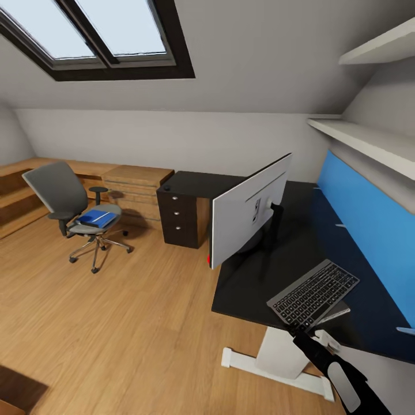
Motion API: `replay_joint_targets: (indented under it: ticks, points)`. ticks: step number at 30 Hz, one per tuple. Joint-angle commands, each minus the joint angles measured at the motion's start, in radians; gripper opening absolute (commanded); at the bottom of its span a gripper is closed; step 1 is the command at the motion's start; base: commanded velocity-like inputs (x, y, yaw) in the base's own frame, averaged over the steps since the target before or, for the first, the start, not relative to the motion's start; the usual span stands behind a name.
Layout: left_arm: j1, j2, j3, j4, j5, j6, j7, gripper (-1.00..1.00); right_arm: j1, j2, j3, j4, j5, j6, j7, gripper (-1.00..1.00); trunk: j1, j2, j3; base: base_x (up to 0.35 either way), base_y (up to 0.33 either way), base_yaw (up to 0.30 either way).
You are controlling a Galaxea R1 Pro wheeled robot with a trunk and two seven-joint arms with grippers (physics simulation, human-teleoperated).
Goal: In the bedroom, organize the workspace by keeping the computer under the desk, ensuring the monitor is on the desk, placing the keyboard on the desk next to the monitor, placing the mouse on the desk next to the keyboard, moving the folder from the swivel chair onto the desk next to the mouse, stacking the notebook on top of the folder with the pen on top of the notebook, and positioning the swivel chair next to the desk.
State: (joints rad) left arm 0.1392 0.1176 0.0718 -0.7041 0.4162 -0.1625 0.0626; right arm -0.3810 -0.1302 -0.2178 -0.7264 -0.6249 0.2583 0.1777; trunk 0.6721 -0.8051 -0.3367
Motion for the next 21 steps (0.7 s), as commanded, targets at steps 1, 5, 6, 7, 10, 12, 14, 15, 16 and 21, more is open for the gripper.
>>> replay_joint_targets:
  ticks: [1,5,6,7,10,12,14,15,16,21]
  points:
    - [0.0,0.001,-0.003,-0.002,0.008,-0.002,0.003,1.0,-0.001,0.0,-0.004,-0.001,-0.006,0.007,0.003,1.0,0.0,-0.001,-0.001,-0.002,0.0,0.0]
    - [0.0,0.001,-0.003,-0.002,0.009,-0.001,0.003,1.0,0.0,-0.002,-0.005,-0.002,-0.008,0.006,0.003,1.0,0.0,-0.001,-0.001,0.0,0.0,0.0]
    - [0.0,0.001,-0.003,-0.002,0.009,0.0,0.003,1.0,0.0,-0.003,-0.006,-0.004,-0.008,0.006,0.004,1.0,0.0,-0.001,-0.001,0.0,0.0,0.0]
    - [0.0,0.001,-0.003,-0.001,0.009,0.0,0.003,1.0,0.0,-0.003,-0.006,-0.005,-0.008,0.006,0.004,1.0,0.0,-0.001,-0.001,0.0,0.0,0.0]
    - [0.0,0.001,-0.003,0.0,0.009,0.0,0.003,1.0,0.0,-0.004,-0.007,-0.01,-0.008,0.006,0.011,1.0,0.0,-0.001,-0.001,0.0,0.0,0.0]
    - [0.0,0.001,-0.004,0.005,0.008,0.0,0.003,1.0,0.0,-0.005,-0.007,-0.02,-0.009,0.006,0.021,1.0,0.0,-0.001,-0.001,0.0,0.0,0.0]
    - [0.0,0.001,-0.004,0.01,0.007,-0.001,0.003,1.0,0.001,-0.005,-0.007,-0.039,-0.009,0.003,0.036,1.0,0.0,-0.001,-0.001,0.0,0.0,0.0]
    - [0.0,0.001,-0.004,0.011,0.007,-0.001,0.003,1.0,0.002,-0.005,-0.008,-0.042,-0.009,0.003,0.039,1.0,0.0,-0.001,-0.001,0.0,0.0,0.0]
    - [0.0,0.001,-0.004,0.012,0.007,-0.001,0.003,1.0,0.002,-0.005,-0.008,-0.045,-0.009,0.002,0.042,1.0,0.0,-0.001,-0.001,0.0,0.0,0.0]
    - [0.0,0.001,-0.003,0.013,0.006,-0.003,0.003,1.0,0.002,-0.005,-0.008,-0.055,-0.009,0.001,0.055,1.0,0.0,-0.001,-0.001,0.0,0.0,0.0]
